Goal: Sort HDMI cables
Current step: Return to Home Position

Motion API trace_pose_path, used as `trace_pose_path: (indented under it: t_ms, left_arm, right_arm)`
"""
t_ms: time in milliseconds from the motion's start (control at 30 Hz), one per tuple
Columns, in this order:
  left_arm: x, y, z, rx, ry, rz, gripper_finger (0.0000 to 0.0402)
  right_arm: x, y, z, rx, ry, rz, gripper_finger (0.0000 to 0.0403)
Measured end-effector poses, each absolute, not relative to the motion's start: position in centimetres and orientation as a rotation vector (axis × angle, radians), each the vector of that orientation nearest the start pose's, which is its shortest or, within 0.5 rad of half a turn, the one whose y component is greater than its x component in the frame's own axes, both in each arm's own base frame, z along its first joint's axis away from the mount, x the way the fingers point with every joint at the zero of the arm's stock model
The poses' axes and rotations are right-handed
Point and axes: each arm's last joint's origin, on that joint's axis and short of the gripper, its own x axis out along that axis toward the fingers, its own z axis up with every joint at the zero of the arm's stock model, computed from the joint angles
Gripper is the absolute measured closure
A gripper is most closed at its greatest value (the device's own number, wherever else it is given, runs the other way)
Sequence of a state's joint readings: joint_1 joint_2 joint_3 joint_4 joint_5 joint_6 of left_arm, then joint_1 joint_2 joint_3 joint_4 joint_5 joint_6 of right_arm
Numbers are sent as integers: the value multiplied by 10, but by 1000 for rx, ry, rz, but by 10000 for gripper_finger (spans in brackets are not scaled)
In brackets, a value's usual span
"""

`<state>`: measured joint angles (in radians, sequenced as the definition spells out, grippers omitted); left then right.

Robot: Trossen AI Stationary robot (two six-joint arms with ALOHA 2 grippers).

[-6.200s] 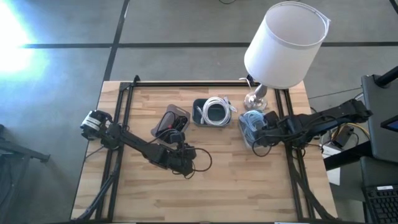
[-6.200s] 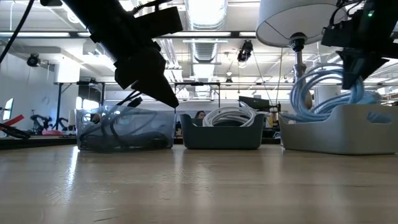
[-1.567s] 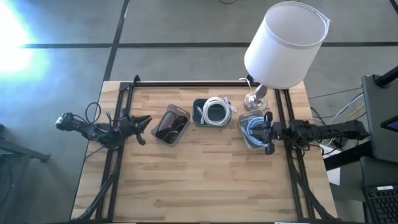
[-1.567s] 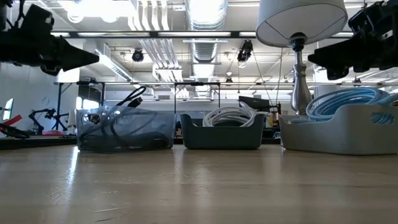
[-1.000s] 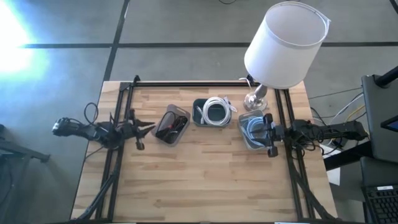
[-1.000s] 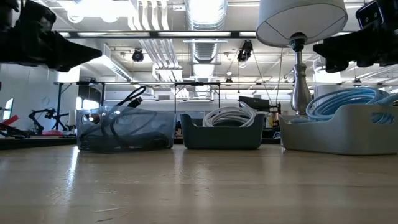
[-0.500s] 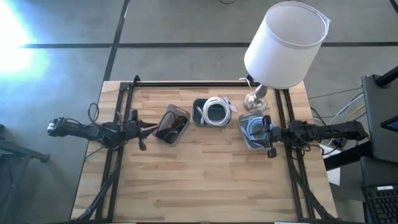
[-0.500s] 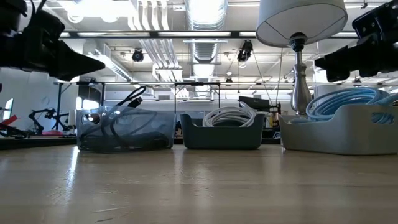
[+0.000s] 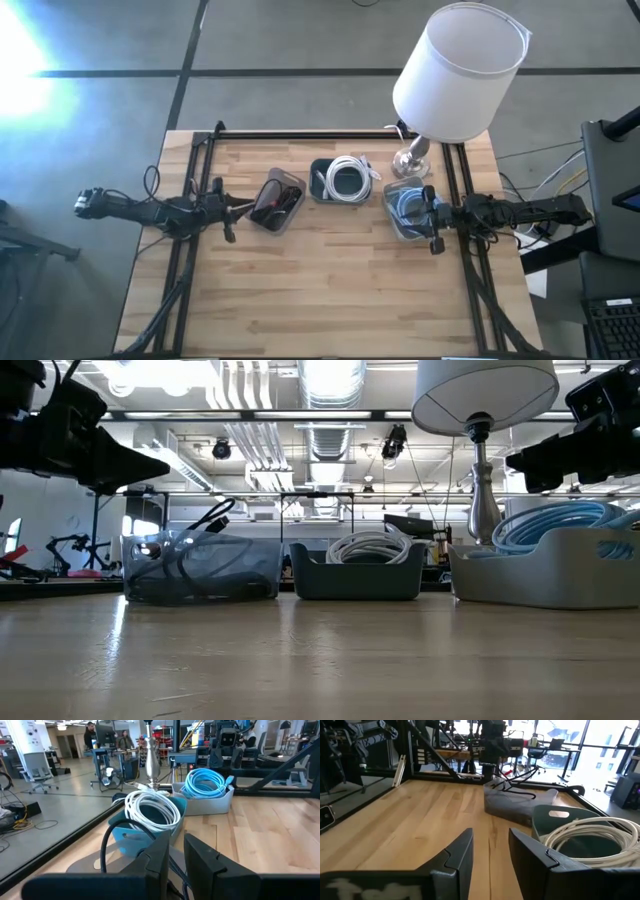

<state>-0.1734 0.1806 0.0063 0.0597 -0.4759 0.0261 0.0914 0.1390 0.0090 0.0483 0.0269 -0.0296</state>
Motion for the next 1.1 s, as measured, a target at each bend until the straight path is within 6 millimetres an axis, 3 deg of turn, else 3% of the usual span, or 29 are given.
trace_pose_path:
  t_ms: [400, 1100]
  left_arm:
    - [106, -5, 158, 61, 109, 300, 339]
    - [106, -5, 159, 57, 99, 301, 339]
  right_arm:
    - [105, 9, 160, -31, 80, 66, 270]
    - [105, 9, 160, -31, 80, 65, 291]
